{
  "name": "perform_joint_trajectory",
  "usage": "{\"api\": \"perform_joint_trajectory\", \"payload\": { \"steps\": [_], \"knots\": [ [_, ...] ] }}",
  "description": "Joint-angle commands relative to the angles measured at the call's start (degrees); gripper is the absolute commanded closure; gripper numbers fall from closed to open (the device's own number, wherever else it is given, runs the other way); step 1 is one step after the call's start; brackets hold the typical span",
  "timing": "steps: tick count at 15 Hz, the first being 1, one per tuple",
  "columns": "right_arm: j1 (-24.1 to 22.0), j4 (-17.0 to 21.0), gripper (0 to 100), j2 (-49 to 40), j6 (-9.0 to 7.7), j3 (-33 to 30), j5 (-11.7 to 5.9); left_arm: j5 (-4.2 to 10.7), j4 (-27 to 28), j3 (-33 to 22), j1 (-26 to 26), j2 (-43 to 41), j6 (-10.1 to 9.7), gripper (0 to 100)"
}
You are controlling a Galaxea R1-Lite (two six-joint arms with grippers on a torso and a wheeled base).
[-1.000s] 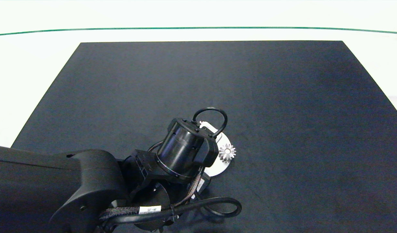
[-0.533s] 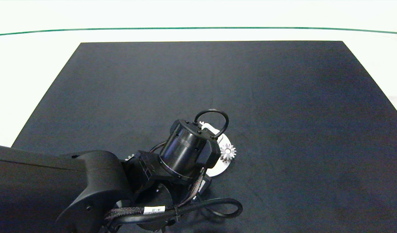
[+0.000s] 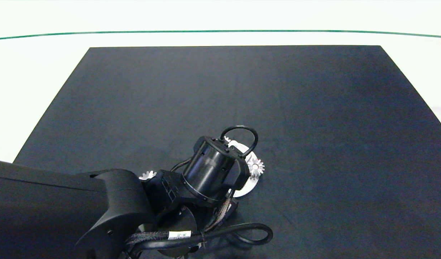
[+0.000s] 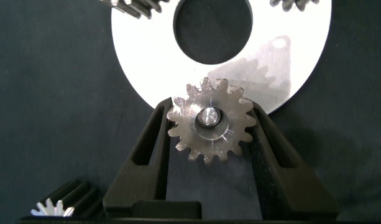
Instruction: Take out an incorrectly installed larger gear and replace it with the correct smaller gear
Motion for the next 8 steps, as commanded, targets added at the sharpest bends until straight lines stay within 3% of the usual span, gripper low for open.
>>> {"api": "perform_joint_trajectory", "payload": {
  "steps": [1, 8],
  "knots": [
    [0.0, 0.1, 0, 0.0, -0.03, 0.0, 0.07, 0.18, 0.0, 0.0, 0.1, 0.6, 0.04, 84],
    [0.0, 0.0, 0, 0.0, 0.06, 0.2, 0.07, -0.26, 2.5, -0.5, 0.1, -0.2, 0.04, 84]
  ]
}}
